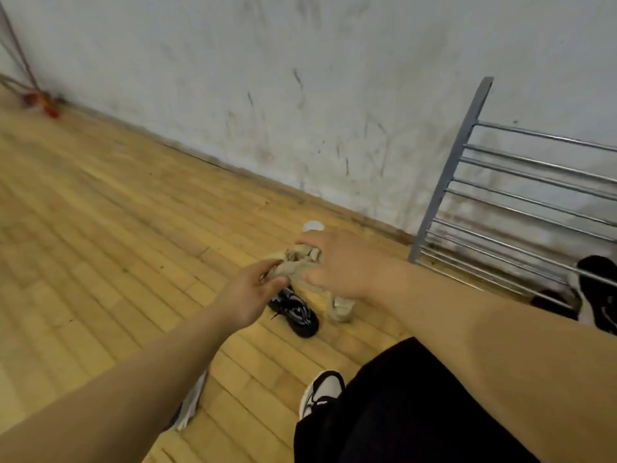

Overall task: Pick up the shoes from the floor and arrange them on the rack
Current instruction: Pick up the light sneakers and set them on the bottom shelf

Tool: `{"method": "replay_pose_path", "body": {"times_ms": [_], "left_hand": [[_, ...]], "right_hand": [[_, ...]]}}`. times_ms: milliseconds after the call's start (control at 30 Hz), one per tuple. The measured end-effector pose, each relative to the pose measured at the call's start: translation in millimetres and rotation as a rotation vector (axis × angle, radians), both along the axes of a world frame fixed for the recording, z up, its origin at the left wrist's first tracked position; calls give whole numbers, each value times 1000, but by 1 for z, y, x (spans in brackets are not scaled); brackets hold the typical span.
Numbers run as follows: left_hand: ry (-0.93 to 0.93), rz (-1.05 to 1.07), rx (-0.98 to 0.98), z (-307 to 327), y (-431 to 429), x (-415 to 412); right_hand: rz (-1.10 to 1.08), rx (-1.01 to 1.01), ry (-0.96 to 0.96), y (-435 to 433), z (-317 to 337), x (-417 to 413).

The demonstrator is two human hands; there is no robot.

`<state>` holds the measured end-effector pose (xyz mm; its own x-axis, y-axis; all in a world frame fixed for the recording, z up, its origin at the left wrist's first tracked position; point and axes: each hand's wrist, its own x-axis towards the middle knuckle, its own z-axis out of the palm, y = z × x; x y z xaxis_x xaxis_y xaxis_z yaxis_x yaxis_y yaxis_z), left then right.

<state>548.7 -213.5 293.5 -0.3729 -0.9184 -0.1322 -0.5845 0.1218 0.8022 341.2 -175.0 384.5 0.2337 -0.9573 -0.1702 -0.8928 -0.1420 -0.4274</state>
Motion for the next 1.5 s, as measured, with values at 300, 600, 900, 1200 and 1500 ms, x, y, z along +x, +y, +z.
{"method": "replay_pose_path", "body": {"times_ms": [300,600,900,1200,1500], "left_hand": [[42,-99,170,-80,-28,-82],[-314,-98,322,-229,-83,-161],[-487,48,309,-319,-112,-210],[-295,14,288,-274,-63,-179],[-318,-279,160,-235,6,-189]], "right_hand": [[-185,150,71,-23,-47,-83],[-716,208,-73,29,-218,-195],[-901,268,-201,44,-314,-229],[-925,337,-437,74,-318,-229],[-1183,59,-485,143,-306,-214]]}}
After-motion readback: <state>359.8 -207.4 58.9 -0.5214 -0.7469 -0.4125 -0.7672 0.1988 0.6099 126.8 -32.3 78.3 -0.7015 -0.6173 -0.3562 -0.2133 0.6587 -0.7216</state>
